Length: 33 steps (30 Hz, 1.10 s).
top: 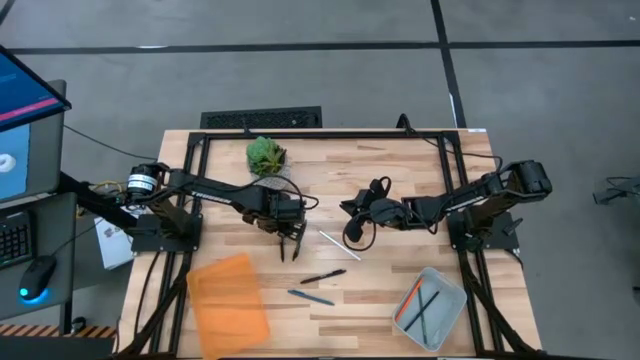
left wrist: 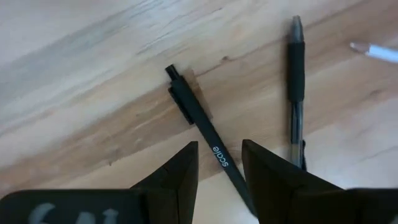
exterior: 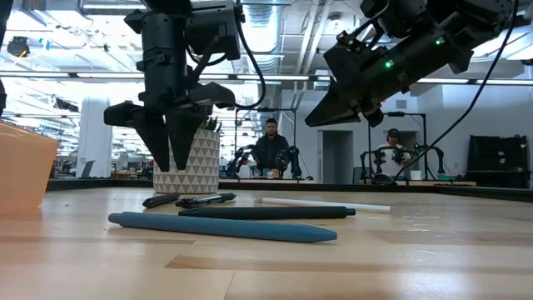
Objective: Sort pens & pencils
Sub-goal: Put the black pen into the orange bin
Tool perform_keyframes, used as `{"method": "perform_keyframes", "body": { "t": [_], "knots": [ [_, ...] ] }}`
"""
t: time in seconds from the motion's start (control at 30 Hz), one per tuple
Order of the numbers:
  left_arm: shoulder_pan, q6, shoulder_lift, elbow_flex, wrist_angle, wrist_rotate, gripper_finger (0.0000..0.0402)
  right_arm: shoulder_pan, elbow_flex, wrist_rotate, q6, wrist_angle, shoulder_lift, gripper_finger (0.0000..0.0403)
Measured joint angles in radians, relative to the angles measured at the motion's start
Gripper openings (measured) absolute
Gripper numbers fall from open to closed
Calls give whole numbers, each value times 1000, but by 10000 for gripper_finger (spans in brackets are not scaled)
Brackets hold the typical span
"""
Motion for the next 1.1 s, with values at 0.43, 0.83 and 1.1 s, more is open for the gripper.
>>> {"method": "perform_keyframes", "body": {
  "t": [0.43,0.83,1.1],
  "knots": [
    [-41,-233,0,-12,24,-49,114,0,0,3,-25,-64,-25,67],
    [-40,-229,18,-12,9,-39,114,66,0,8,-48,-103,-100,67],
    [-41,-227,50,-12,4,-23,114,72,0,24,-69,-127,-100,67]
  ]
}}
